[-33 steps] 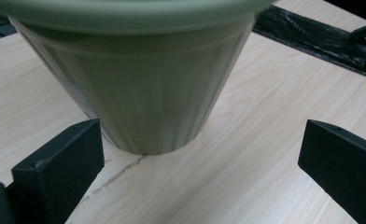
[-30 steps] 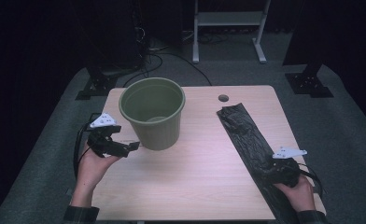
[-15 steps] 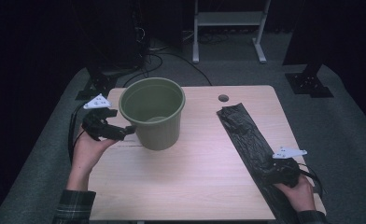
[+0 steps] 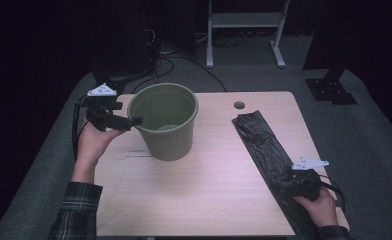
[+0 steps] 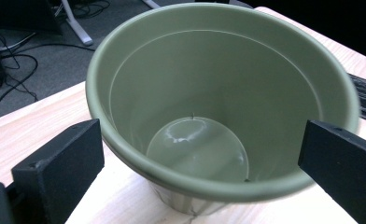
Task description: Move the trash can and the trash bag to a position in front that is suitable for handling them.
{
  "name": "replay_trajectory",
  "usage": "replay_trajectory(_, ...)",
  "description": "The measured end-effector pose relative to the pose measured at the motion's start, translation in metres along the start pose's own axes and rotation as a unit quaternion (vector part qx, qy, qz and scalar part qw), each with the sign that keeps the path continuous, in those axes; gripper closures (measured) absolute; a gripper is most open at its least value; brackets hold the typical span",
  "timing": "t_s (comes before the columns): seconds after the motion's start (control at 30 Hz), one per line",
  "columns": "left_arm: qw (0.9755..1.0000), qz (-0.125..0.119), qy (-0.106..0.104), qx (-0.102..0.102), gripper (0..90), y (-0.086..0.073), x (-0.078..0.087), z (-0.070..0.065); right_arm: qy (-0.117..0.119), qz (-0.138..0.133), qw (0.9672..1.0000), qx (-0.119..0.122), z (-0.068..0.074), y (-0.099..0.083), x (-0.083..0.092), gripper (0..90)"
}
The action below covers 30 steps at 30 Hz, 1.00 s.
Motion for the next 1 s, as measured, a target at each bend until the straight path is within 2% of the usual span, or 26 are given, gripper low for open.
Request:
replay_trajectory(0.13, 0.9999, 0.006, -0.001, 0.01, 0.0, -0.002, -0.01, 0.008, 0.0, -0.001, 1.0, 0.001, 0.0, 0.0, 0.0, 9.7)
replay_trajectory(0.33, 0.9996, 0.025, -0.004, 0.01, 0.0, -0.005, -0.025, 0.012, 0.001, 0.0, 1.0, 0.0, 0.0, 0.0, 0.0, 9.7)
replay_trajectory(0.43, 0.9992, 0.038, 0.009, 0.008, 0.0, -0.007, -0.033, 0.012, 0.0, 0.0, 1.0, 0.001, 0.0, 0.0, 0.0, 9.7)
replay_trajectory(0.57, 0.9992, 0.037, 0.014, 0.011, 0.0, -0.01, -0.036, 0.014, 0.001, 0.001, 1.0, 0.0, 0.0, 0.0, 0.0, 9.7)
replay_trajectory(0.7, 0.9991, 0.037, 0.001, 0.021, 0.0, -0.017, -0.04, 0.015, 0.001, 0.0, 1.0, 0.0, 0.0, 0.0, 0.0, 9.7)
replay_trajectory(0.77, 0.9991, 0.036, 0.003, 0.023, 0.0, -0.017, -0.041, 0.014, 0.001, 0.0, 1.0, 0.0, 0.0, 0.0, 0.0, 9.7)
replay_trajectory(0.83, 0.999, 0.039, 0.007, 0.021, 0.0, -0.017, -0.041, 0.013, 0.001, 0.0, 1.0, 0.0, 0.0, 0.0, 0.0, 9.7)
replay_trajectory(1.0, 0.999, 0.042, -0.001, 0.015, 0.0, -0.016, -0.042, 0.006, 0.001, 0.0, 1.0, 0.001, 0.0, 0.0, 0.0, 9.7)
Point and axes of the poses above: each handheld gripper's, and its own axes: x roughly backward along the jaws, y roughly out of its top, z roughly to its left, the point moved 3 cm from there along -x, roughly forward along the jaws, and after that the axes turned 3 degrees about -x, right-handed, at the moved point
